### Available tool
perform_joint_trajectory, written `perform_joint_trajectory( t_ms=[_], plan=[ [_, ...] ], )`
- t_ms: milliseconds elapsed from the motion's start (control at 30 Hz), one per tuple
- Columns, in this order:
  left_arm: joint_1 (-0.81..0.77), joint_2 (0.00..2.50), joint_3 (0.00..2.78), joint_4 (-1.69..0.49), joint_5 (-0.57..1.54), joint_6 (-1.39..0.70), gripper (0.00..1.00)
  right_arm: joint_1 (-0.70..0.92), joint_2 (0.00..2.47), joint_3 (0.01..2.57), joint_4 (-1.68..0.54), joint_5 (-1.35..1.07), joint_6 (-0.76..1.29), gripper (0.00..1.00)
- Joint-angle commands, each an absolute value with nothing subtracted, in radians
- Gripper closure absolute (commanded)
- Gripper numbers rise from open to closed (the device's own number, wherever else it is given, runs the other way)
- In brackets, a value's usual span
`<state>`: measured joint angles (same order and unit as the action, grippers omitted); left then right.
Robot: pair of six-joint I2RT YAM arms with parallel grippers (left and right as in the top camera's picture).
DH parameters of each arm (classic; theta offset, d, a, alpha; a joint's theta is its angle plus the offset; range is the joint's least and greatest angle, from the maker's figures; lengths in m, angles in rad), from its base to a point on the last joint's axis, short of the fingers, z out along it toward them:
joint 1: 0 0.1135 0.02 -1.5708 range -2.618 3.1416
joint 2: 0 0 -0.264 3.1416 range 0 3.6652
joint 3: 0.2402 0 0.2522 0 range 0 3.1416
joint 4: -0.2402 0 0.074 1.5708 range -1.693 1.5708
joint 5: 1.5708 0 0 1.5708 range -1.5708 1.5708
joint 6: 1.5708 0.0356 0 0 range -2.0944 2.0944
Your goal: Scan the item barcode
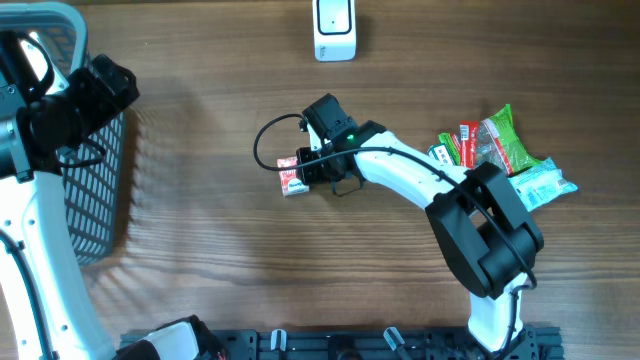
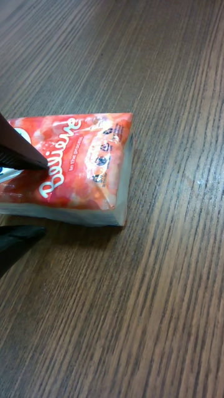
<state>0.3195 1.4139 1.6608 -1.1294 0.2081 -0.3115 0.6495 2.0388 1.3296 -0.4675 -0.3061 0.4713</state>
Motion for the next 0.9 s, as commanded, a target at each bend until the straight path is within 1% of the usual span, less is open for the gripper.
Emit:
perform_joint_trajectory(
  t_ms=[0,100,133,167,200,333,433,500,633,767,867],
  plan=[
    [0.316,1.413,1.669,-1.127,0.22,-0.295,0.0,0.671,2.072,1.314,-0.464,-0.299,0.475,0.73],
    [0.316,1.413,1.669,-1.127,0.22,-0.295,0.0,0.687,2.09,1.314,-0.457,-0.299,0.475,0.74],
    [0.316,1.413,1.669,-1.127,0.22,-0.295,0.0,0.69,2.096,1.314,-0.457,-0.299,0.475,0.78],
    [0.316,1.413,1.669,-1.127,0.22,-0.295,0.0,0.69,2.096,1.314,-0.459,-0.299,0.474,0.84],
    [0.316,1.413,1.669,-1.127,0.22,-0.295,0.0,0.69,2.096,1.314,-0.461,-0.298,0.472,0.95],
    [0.316,1.413,1.669,-1.127,0.22,-0.295,0.0,0.677,2.032,1.32,-0.459,-0.256,0.455,0.96],
    [0.316,1.413,1.669,-1.127,0.22,-0.295,0.0,0.656,1.92,1.347,-0.479,-0.236,0.372,0.96],
    [0.316,1.413,1.669,-1.127,0.22,-0.295,0.0,0.644,1.833,1.378,-0.535,-0.176,0.359,0.96],
    [0.316,1.413,1.669,-1.127,0.22,-0.295,0.0,0.626,1.697,1.542,-0.759,0.015,0.331,0.96],
    [0.316,1.413,1.669,-1.127,0.22,-0.295,0.0,0.62,1.711,1.834,-1.042,0.128,0.314,0.96],
    [0.316,1.413,1.669,-1.127,0.22,-0.295,0.0,0.604,1.747,2.043,-1.172,0.173,0.293,0.96]
  ],
)
